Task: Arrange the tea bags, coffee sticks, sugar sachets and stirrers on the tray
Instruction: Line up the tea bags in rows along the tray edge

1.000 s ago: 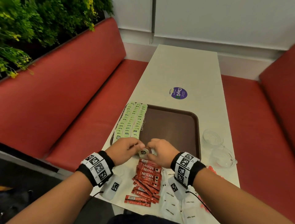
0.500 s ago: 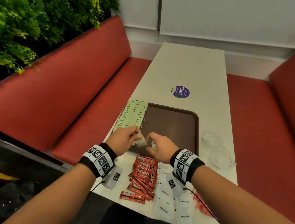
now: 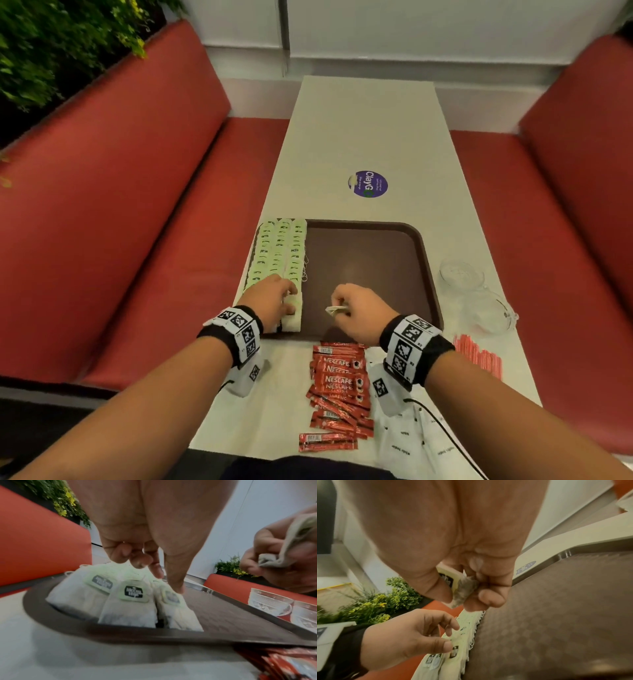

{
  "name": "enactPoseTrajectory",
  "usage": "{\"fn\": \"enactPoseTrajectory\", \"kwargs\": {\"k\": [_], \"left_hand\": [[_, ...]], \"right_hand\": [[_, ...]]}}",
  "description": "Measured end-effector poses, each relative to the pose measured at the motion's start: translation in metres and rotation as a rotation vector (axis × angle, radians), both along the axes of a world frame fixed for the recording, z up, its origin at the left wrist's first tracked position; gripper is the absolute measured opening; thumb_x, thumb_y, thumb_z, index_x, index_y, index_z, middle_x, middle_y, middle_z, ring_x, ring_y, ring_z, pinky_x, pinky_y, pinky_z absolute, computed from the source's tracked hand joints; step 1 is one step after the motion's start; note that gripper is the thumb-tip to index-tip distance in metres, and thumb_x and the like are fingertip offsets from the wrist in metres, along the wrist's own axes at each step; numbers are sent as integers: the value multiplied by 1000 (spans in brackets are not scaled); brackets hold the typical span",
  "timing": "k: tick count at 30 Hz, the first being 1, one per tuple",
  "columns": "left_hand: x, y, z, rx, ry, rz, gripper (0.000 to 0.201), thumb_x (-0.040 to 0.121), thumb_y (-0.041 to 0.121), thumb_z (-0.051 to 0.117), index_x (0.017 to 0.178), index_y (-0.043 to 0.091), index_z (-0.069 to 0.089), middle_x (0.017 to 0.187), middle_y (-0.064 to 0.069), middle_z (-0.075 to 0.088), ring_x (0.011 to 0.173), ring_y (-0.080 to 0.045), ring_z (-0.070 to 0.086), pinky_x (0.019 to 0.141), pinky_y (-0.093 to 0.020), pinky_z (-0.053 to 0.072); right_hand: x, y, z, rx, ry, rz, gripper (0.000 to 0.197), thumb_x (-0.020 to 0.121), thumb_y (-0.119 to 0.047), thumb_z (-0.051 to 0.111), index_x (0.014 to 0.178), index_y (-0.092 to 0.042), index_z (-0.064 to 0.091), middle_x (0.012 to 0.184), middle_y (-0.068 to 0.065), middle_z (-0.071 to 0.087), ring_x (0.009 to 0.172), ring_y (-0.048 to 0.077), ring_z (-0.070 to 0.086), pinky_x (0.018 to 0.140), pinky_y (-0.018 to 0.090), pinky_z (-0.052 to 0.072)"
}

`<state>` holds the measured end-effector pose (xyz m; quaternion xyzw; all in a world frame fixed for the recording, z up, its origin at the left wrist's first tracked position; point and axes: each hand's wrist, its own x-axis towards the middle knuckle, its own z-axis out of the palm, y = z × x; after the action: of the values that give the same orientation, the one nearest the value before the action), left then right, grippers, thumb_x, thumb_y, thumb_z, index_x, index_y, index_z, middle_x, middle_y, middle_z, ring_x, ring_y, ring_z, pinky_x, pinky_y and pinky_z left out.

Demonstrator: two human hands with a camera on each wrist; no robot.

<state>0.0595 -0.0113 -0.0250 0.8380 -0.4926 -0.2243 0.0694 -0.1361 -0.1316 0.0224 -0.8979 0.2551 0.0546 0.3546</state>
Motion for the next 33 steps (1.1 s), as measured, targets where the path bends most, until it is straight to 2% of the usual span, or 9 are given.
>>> {"fn": "enactPoseTrajectory", "kwargs": {"k": [6,8,11,15,19,24,27,29,33], "left_hand": [[4,9,-12,57,-44,-260,29,80,40,76,104,28,64,107,6,53,99,-17,56,86,-36,49],[6,10,-16,29,-56,-260,28,81,41,74,105,29,65,107,5,54,101,-19,56,86,-37,49],[7,9,-15,-15,-63,-244,26,84,46,71,103,30,66,105,5,56,100,-20,57,86,-37,49],[5,15,3,-219,124,-184,23,99,39,53,100,23,69,96,5,63,93,-16,58,83,-36,47],[5,25,16,-340,344,-111,22,98,43,55,95,27,70,77,15,61,71,1,53,66,-23,40],[6,31,14,-374,434,-5,10,93,29,67,86,35,65,78,11,66,74,-14,59,72,-26,48],[5,31,7,-324,372,102,4,94,22,65,91,23,68,82,7,68,77,-13,61,76,-25,49],[4,31,0,-253,313,157,5,94,24,65,89,26,66,80,9,67,77,-14,62,73,-26,50],[-5,31,-12,-145,251,223,5,91,26,66,88,30,63,77,11,67,72,-11,64,70,-27,54]], "right_hand": [[16,18,-11,-5,21,-111,9,94,-28,64,102,-22,64,97,-8,57,90,14,57,77,25,42],[22,23,-14,3,38,-138,5,94,-26,65,94,-28,61,92,-11,57,84,13,58,76,25,44],[29,31,-17,34,54,-190,24,94,-23,64,78,-37,52,82,-8,62,69,11,61,66,26,48],[36,41,-14,55,51,-218,21,95,-26,62,78,-34,54,85,1,68,71,19,69,68,37,59],[43,46,-10,111,-14,-222,9,97,-26,60,90,-27,56,82,2,70,53,16,70,50,31,56],[53,45,-8,114,-12,-225,13,97,-33,61,102,-25,52,79,4,72,53,14,71,59,38,62],[53,41,-14,93,41,-197,22,95,-23,59,114,-23,48,98,1,72,75,16,69,74,34,58],[53,39,-16,81,89,-175,26,96,-13,52,121,-17,46,107,-2,65,92,17,60,81,29,48],[57,40,-22,81,177,-114,25,90,-6,46,111,-19,47,100,0,64,91,24,62,81,39,54]]}}
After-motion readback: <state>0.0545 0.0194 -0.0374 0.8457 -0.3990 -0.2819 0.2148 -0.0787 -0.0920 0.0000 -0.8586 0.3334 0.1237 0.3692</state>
